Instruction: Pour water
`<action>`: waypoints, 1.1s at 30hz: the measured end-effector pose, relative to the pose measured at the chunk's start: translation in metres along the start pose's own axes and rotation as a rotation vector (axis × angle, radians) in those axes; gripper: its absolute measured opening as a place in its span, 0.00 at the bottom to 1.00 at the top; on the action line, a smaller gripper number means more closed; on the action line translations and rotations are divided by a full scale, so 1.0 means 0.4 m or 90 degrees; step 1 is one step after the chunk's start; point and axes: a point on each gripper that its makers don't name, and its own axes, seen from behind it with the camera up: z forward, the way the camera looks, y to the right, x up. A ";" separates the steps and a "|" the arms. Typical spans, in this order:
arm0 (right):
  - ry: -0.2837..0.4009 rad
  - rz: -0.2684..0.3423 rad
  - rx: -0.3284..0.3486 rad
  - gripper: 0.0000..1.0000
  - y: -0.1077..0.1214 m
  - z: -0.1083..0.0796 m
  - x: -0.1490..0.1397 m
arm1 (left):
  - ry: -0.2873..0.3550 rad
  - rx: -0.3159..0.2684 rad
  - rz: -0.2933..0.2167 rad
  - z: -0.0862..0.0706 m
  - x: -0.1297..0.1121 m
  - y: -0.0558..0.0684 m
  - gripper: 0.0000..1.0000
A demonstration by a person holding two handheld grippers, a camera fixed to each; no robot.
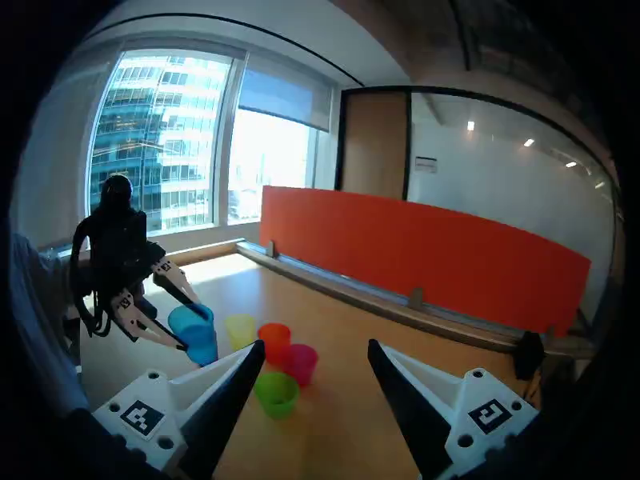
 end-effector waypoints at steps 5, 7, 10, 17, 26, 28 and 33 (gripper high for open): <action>-0.006 0.000 0.005 1.00 -0.006 0.007 -0.012 | 0.017 0.012 -0.012 -0.020 0.020 -0.019 0.85; -0.009 -0.001 0.008 0.99 -0.009 0.010 -0.018 | 0.022 0.015 -0.016 -0.026 0.026 -0.023 0.85; -0.015 -0.003 0.013 0.99 -0.016 0.017 -0.027 | 0.030 0.021 -0.019 -0.034 0.033 -0.030 0.85; -0.030 -0.006 0.030 1.00 -0.039 0.039 -0.055 | 0.052 0.042 -0.019 -0.060 0.052 -0.051 0.85; -0.060 -0.011 0.050 0.99 -0.067 0.073 -0.116 | 0.084 0.061 -0.033 -0.104 0.079 -0.080 0.85; -0.066 -0.014 0.053 0.99 -0.073 0.079 -0.128 | 0.090 0.066 -0.035 -0.115 0.084 -0.088 0.85; -0.081 -0.018 0.060 1.00 -0.083 0.093 -0.162 | 0.104 0.078 -0.040 -0.140 0.094 -0.106 0.85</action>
